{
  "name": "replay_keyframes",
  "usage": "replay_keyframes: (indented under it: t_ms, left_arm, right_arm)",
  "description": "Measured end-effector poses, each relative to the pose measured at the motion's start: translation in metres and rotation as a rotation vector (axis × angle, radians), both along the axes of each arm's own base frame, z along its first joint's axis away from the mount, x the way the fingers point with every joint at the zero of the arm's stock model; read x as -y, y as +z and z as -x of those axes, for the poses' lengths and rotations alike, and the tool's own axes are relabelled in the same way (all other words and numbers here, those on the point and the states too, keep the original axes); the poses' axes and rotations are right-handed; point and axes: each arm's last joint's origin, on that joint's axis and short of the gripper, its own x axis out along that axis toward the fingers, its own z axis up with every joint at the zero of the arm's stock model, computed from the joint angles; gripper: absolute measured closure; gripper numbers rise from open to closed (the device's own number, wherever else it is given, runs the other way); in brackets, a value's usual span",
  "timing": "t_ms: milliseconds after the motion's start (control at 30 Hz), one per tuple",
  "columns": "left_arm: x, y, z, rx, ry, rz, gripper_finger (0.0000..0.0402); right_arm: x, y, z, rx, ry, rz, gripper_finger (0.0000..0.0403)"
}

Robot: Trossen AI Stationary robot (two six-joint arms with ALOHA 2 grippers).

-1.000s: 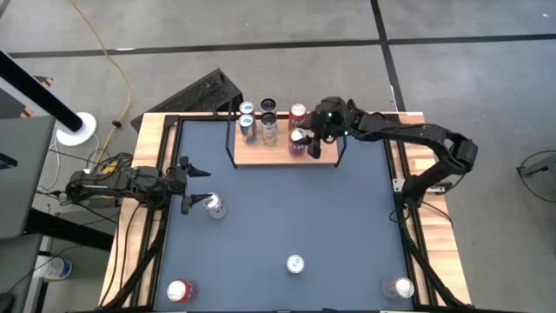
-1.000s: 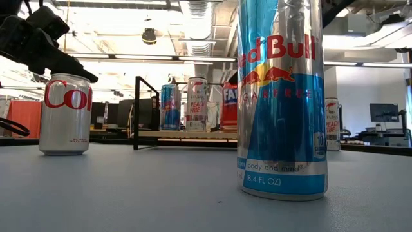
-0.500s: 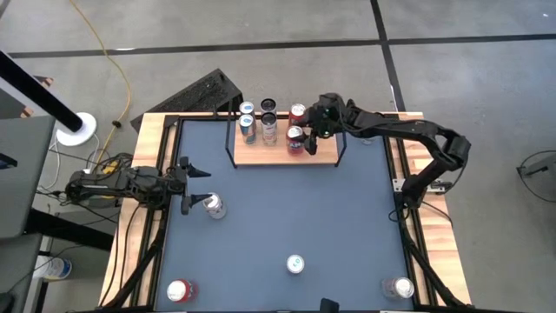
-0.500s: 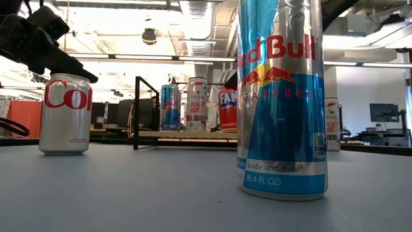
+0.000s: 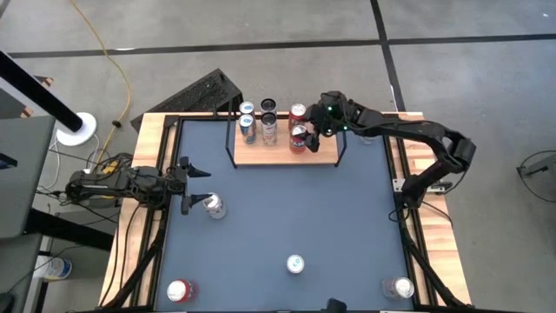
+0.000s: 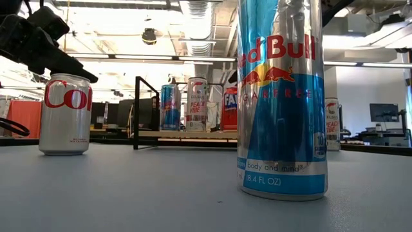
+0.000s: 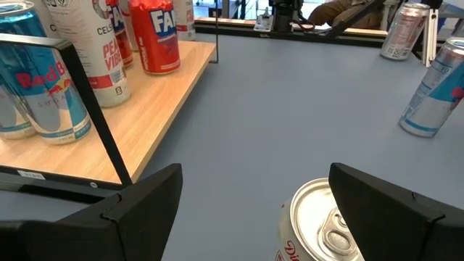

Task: Place canned beverage on shelf
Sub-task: Put the top orange soda can on the shelf aligned with the other orange soda can

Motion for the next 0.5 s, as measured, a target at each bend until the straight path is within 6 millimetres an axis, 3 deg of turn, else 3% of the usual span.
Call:
replay_keyframes:
  t_ms: [300, 500]
  left_arm:
    - [0.000, 0.000, 0.000, 0.000, 0.000, 0.000, 0.0065]
    - [0.000, 0.000, 0.000, 0.000, 0.000, -0.004, 0.0065]
  right_arm:
    - [0.000, 0.020, 0.001, -0.021, -0.019, 0.058, 0.0032]
    - [-0.018, 0.038, -0.009, -0.038, 0.076, 0.057, 0.0027]
